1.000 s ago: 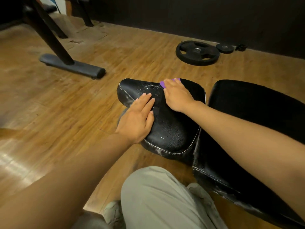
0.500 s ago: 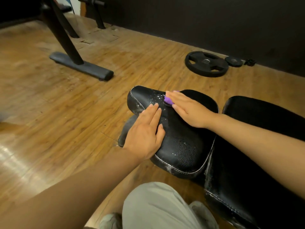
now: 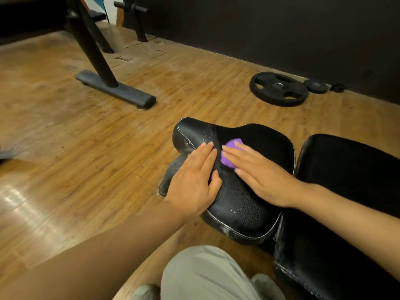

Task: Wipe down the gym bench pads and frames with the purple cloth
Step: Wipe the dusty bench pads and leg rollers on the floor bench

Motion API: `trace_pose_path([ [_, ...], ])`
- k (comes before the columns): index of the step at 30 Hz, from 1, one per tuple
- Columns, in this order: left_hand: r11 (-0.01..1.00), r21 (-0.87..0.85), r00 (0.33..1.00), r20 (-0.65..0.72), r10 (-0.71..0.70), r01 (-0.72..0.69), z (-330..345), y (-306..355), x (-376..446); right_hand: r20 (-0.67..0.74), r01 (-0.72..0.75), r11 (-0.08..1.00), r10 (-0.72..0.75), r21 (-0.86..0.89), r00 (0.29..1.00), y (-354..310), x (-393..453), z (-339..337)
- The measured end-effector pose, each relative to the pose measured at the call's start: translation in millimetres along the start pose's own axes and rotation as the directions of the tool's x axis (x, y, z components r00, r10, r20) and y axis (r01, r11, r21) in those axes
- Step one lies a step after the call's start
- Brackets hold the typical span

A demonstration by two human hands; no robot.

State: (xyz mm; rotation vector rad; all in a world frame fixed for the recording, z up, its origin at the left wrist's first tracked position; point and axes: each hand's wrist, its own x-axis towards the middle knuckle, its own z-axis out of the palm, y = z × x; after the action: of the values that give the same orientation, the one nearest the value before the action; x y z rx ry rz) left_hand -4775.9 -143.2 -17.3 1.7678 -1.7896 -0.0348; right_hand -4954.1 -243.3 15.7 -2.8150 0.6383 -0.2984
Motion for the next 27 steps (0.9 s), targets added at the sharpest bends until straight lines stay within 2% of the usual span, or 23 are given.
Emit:
trace_pose_path([
  [3,1.0,-0.001,1.0,-0.015,-0.003,0.003,1.0,0.1,-1.0,0.078,0.039,0.996,-0.045,0.083,0.996,2.8,-21.0,-12.1],
  [5,1.0,-0.005,1.0,-0.016,-0.013,0.013,0.8,0.2,-1.4,0.071,0.043,0.992,-0.051,0.116,0.996,7.3,-13.0,-13.3],
  [8,1.0,-0.018,1.0,-0.016,-0.023,0.023,0.7,1.4,-1.4,0.021,0.057,0.992,-0.06,0.112,0.998,19.9,24.7,-3.4],
  [12,0.999,-0.039,0.999,-0.034,-0.029,0.028,1.5,2.5,-1.7,-0.016,-0.019,0.988,0.022,0.153,1.0,28.2,99.2,5.8],
  [17,0.997,-0.061,0.999,-0.019,-0.039,0.038,0.1,2.7,-1.7,0.097,-0.087,0.961,0.064,0.261,0.993,23.6,157.5,-2.5],
  [22,0.998,-0.052,1.0,-0.009,-0.018,0.018,-0.1,1.1,-0.8,0.03,0.055,0.981,-0.062,0.189,0.998,35.8,99.1,-7.1],
  [27,0.995,-0.094,0.998,-0.05,-0.027,0.022,1.8,1.9,-3.0,0.003,0.045,0.997,-0.046,0.063,0.999,56.3,14.7,-14.0],
])
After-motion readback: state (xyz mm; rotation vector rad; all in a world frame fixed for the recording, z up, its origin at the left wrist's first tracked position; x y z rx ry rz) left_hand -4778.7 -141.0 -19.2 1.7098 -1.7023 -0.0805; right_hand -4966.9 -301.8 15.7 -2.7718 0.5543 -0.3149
